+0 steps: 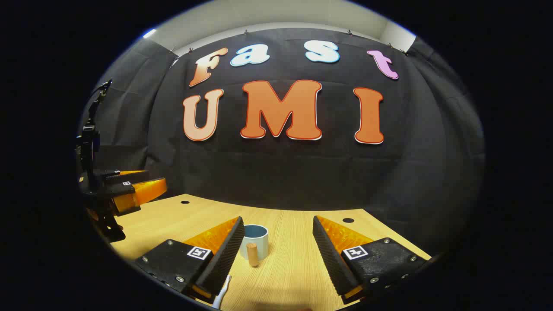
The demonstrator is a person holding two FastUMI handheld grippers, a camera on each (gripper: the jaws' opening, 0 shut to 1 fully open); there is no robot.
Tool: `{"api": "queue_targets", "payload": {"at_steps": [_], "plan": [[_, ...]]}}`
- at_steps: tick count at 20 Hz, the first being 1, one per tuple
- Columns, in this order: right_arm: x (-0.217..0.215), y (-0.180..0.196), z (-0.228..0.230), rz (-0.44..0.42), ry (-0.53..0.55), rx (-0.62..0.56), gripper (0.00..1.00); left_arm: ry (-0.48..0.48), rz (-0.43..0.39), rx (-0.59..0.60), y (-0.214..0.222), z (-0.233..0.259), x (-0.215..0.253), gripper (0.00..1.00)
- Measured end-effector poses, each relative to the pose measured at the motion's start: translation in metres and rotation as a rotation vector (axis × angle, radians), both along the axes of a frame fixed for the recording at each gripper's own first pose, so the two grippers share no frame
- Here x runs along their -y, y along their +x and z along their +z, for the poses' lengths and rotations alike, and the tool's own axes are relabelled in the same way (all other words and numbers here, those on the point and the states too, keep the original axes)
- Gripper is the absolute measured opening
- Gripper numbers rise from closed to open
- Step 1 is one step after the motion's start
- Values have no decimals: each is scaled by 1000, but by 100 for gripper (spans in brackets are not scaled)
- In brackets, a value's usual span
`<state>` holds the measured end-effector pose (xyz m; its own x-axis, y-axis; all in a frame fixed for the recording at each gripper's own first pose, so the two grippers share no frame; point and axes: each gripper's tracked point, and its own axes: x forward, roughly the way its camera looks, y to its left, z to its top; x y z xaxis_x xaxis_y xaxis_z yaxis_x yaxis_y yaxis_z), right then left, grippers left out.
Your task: Put the toothbrush and toothpaste on the desktop into the cup, then pick up the cup and place it on the coaster on the desktop.
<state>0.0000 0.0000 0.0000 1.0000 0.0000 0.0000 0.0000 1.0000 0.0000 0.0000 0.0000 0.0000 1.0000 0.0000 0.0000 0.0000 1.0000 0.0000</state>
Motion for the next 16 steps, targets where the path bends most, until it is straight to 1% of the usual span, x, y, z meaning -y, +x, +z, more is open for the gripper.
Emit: {"api": "queue_targets", "payload": {"at_steps": [12, 16], "plan": [[-11, -7, -6, 63, 34, -85, 95, -23, -21, -123, 3, -22, 5, 100], [-15, -8, -14, 87, 51, -132, 95, -31, -39, -193, 4, -36, 7, 100]]}}
